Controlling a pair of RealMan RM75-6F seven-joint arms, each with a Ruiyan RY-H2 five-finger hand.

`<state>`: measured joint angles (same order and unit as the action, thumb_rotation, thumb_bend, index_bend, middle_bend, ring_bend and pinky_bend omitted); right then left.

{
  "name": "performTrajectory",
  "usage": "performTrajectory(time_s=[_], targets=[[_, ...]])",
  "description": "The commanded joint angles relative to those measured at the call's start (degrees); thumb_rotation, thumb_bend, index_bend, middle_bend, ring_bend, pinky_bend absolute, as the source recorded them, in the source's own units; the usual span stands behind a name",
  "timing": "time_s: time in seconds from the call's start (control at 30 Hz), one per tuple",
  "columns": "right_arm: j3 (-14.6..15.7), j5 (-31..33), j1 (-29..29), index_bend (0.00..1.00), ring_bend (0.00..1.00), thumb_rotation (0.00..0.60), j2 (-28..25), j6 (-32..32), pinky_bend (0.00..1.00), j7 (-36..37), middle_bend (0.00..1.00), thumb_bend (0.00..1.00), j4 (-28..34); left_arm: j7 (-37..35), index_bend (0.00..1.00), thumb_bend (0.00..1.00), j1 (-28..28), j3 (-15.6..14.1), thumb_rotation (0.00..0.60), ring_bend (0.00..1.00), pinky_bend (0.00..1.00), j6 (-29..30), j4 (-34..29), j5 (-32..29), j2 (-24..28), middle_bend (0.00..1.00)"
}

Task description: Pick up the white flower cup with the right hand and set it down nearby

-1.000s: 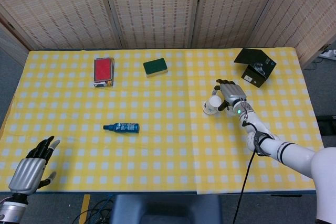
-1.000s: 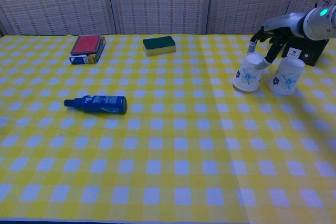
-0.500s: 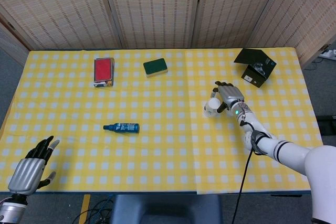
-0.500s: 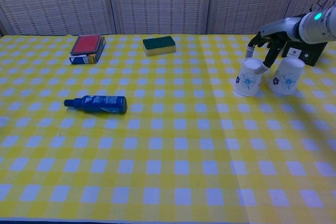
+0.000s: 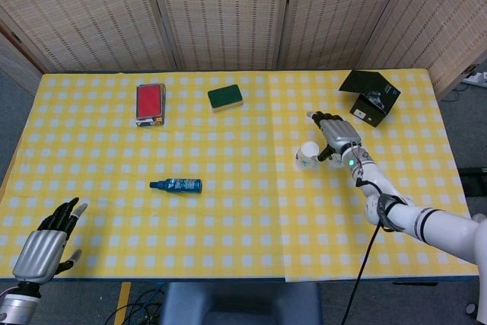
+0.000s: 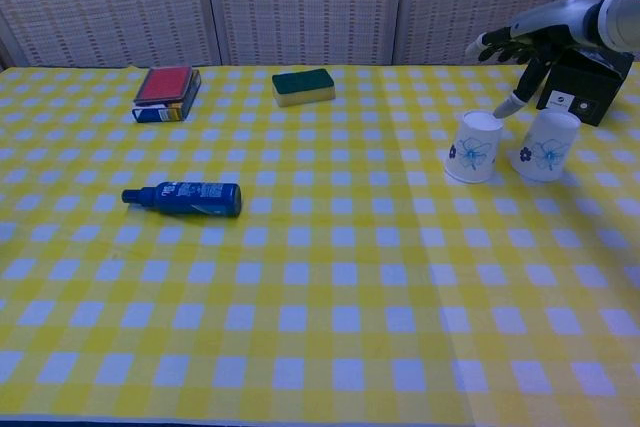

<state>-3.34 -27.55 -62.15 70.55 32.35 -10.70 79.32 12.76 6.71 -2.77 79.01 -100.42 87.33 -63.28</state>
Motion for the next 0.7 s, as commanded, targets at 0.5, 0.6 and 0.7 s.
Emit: performTrajectory(time_s=[0.5,0.6,0.7], targets=[[7.79,-51.59,37.37,0.0,0.0,0.6,-18.3,43.06,0.0,14.29,0.0,0.18,24.19,3.55,0.04,0.32,0.4,1.15,0.6,0.0,0.23,-0.01,0.28,-1.45,-1.6,0.0],[10.41,-55.6,43.51,0.0,0.0,0.6,-14.77,49.15,0.0,14.11,0.0,0.18,19.42,3.5,0.04,0.32,0.49,1.62,0.6,0.0,0.23,0.31,0.54,-1.67,-1.75,0.0],[11.58,-57.64,47.63,0.0,0.0,0.6,-12.81,53.1,0.0,13.84,0.0,0.18,16.78,3.11,0.04,0.32,0.6,1.96,0.6,0.0,0.23,0.55,0.8,-1.68,-1.74,0.0]])
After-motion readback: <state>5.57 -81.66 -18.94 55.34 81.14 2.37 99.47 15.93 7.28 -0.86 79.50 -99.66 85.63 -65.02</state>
